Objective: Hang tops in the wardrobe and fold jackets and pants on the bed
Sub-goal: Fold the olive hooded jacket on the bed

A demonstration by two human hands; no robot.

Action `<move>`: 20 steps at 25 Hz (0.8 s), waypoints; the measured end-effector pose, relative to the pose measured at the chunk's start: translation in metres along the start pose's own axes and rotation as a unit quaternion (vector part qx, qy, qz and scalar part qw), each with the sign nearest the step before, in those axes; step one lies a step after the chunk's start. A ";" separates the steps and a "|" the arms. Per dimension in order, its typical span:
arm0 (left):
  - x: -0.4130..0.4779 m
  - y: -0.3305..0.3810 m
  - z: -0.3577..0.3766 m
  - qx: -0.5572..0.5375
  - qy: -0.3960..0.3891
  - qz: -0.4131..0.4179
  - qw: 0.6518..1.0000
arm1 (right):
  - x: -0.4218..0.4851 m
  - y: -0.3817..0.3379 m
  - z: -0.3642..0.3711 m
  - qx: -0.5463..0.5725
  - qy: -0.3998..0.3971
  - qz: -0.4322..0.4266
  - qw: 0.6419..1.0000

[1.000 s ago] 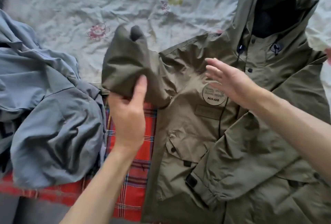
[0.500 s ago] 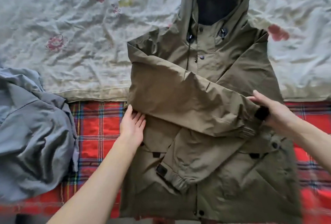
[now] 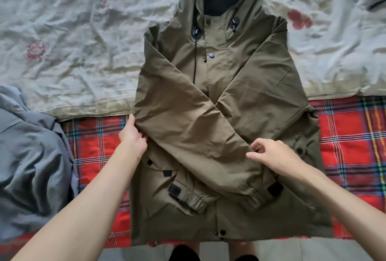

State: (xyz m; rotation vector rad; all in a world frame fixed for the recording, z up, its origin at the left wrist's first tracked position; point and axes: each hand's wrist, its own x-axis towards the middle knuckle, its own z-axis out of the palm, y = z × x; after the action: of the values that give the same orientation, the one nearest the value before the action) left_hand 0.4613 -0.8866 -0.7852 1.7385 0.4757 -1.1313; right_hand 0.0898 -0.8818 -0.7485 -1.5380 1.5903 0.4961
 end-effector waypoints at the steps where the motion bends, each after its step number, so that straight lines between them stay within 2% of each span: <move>1: -0.002 0.002 -0.001 0.003 0.001 0.004 1.000 | 0.001 -0.005 0.003 -0.047 0.023 0.003 0.999; 4: 0.000 0.006 -0.007 0.047 0.005 0.008 0.999 | -0.007 -0.010 0.010 -0.215 0.036 0.022 0.976; 6: -0.007 0.005 -0.014 0.139 0.019 0.043 0.989 | -0.007 -0.021 0.003 -0.268 0.070 0.006 0.961; 7: -0.012 0.005 -0.020 0.220 0.042 0.084 0.971 | 0.000 -0.032 -0.002 -0.255 0.097 -0.020 0.962; 8: -0.015 0.004 -0.029 0.320 0.074 0.153 0.932 | 0.009 -0.047 -0.008 -0.214 0.119 -0.059 0.968; 10: -0.012 0.008 -0.050 0.502 0.107 0.354 0.782 | 0.032 -0.094 -0.023 -0.089 0.157 -0.168 0.969; 11: -0.006 0.012 -0.058 0.550 0.077 0.442 0.705 | 0.048 -0.122 -0.030 -0.034 0.174 -0.209 0.962; 13: 0.014 0.020 -0.067 0.610 -0.037 0.528 0.590 | 0.085 -0.182 -0.049 0.064 0.209 -0.246 0.944; 15: 0.033 0.027 -0.070 0.638 -0.101 0.554 0.526 | 0.122 -0.250 -0.066 0.110 0.201 -0.231 0.945; 18: 0.044 0.032 -0.065 0.606 -0.101 0.642 0.459 | 0.168 -0.328 -0.088 0.097 0.190 -0.110 0.971; 20: 0.053 0.033 -0.065 0.589 -0.112 0.689 0.407 | 0.204 -0.352 -0.092 0.134 0.158 -0.058 0.977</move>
State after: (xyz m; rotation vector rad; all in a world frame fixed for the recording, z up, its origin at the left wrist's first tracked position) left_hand 0.5422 -0.8533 -0.8074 1.9283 -2.1656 -0.1458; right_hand 0.4197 -1.1368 -0.7621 -1.5425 1.7097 -0.0325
